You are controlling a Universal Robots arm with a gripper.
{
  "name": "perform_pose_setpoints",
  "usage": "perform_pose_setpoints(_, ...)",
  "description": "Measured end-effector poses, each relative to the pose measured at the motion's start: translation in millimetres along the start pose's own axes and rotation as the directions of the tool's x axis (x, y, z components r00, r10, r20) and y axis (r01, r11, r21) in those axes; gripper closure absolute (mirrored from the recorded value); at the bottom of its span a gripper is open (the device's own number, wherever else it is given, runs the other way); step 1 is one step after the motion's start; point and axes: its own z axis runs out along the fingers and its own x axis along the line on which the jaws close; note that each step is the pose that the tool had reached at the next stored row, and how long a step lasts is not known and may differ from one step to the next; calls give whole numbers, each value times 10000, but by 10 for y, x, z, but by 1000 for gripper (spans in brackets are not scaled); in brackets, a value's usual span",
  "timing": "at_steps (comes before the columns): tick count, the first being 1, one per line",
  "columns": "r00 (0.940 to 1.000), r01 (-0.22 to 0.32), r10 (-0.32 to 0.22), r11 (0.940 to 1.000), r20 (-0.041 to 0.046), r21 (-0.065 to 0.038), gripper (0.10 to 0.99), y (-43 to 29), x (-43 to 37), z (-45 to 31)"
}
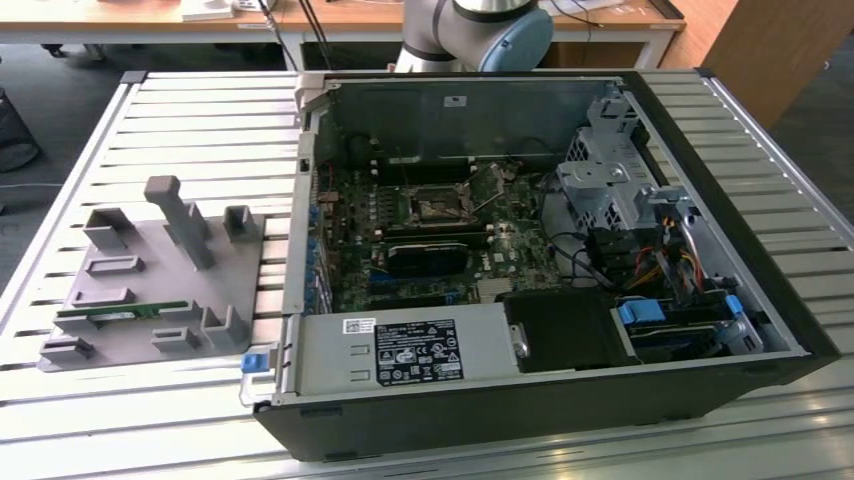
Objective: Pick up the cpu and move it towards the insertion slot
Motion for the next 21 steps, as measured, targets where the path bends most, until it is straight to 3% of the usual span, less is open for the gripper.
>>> perform_pose_setpoints(21, 10000, -1, 1, 10000, 0, 7, 541, -3, -200, 0)
